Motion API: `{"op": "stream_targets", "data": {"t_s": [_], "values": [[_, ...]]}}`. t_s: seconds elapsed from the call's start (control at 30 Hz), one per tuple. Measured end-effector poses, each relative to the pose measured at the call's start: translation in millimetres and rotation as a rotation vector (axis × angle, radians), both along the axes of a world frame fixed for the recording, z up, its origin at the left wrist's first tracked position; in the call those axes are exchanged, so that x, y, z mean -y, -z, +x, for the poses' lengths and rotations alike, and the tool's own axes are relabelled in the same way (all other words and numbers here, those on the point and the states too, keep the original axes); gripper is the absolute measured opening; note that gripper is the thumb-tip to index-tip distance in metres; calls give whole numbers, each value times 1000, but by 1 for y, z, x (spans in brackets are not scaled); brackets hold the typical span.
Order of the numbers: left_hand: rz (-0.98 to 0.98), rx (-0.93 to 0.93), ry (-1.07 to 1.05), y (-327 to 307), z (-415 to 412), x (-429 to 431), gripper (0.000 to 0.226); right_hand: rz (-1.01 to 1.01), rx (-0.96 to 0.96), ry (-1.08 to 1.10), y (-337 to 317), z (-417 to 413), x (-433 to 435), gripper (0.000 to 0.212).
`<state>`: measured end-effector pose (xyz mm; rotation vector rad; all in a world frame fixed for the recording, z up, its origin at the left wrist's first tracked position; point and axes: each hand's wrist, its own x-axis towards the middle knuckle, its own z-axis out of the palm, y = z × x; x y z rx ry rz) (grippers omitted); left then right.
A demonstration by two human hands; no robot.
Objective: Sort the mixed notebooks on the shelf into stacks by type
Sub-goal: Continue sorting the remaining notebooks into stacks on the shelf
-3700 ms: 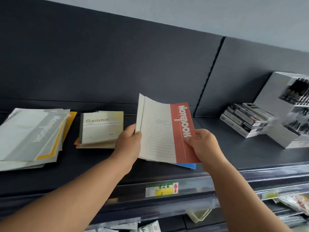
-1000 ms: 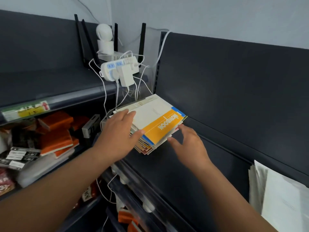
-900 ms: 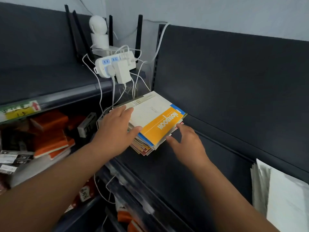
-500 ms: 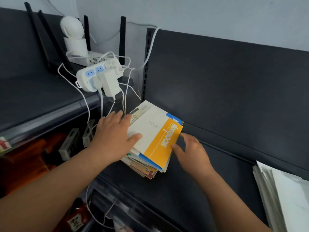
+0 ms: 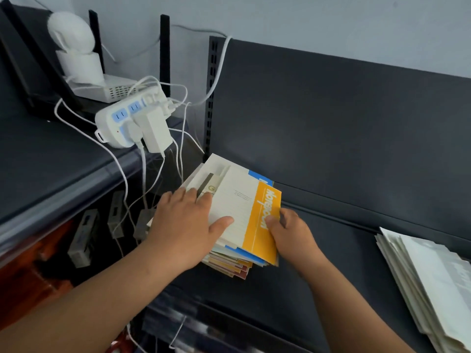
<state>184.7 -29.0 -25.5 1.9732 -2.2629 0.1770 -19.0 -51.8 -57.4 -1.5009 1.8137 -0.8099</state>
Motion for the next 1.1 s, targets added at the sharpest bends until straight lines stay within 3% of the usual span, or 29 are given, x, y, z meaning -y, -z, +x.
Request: {"op": "stream_targets", "data": {"t_s": [0.23, 0.37, 0.63, 0.9, 1.1], "values": [[60, -53, 52, 0, -2, -2, 83, 191, 551, 241, 5, -6, -1, 56], [86, -63, 119, -2, -4, -3, 83, 286, 740, 285, 2, -9, -4, 29], [140, -115, 184, -7, -16, -12, 66, 221, 644, 345, -2, -19, -15, 40], [180, -472, 183, -18, -29, -15, 48, 162, 723, 395, -8, -28, -32, 40], [205, -394, 166, -17, -28, -15, 55, 208, 757, 410, -4, -22, -38, 44]]}}
